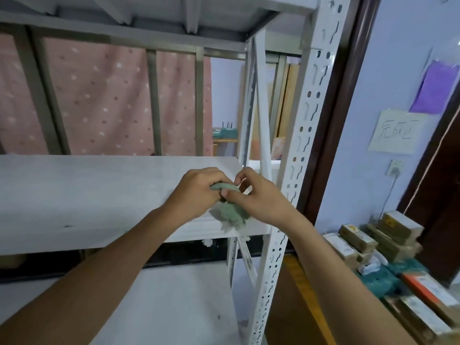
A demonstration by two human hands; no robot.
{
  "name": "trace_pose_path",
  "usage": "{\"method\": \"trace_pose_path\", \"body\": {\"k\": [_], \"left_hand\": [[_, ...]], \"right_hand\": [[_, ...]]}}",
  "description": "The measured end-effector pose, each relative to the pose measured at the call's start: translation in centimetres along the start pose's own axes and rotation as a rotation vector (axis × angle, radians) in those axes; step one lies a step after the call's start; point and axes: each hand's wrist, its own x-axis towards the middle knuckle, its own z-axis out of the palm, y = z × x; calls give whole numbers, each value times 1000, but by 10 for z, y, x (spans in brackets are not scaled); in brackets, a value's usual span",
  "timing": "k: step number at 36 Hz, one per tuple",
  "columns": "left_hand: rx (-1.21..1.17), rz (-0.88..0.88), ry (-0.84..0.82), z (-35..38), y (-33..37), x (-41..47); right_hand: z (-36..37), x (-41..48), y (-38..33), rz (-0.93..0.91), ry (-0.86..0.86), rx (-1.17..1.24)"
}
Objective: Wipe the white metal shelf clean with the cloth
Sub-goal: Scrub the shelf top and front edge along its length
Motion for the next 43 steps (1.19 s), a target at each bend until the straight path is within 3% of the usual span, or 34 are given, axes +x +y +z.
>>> {"method": "trace_pose_path", "body": {"k": [3,8,11,13,16,20,29,35,43], "left_hand": [[37,47,15,8,0,6],[125,27,-115,5,-4,19],[213,-33,-92,-6,-10,21],[260,-70,-92,-15,-14,18],[319,-105,-154,-28,-17,5],[429,-97,-171,-36,-21,-26],[561,102,169,-43,-57,-97],[616,281,375,-55,-70,-132],[754,247,487,-98,-99,-182]], "right_hand": [[2,-4,7,-32,84,-91],[-2,-5,7,-186,328,-511],[-1,-4,-1,-161,437,-749],[1,-1,-5,-49,398,-844],[12,3,-2,88,203,-910],[24,12,4,214,156,-825],[37,30,4,374,101,-684],[79,52,-21,206,15,-687],[168,65,-93,-60,-46,-627]]}}
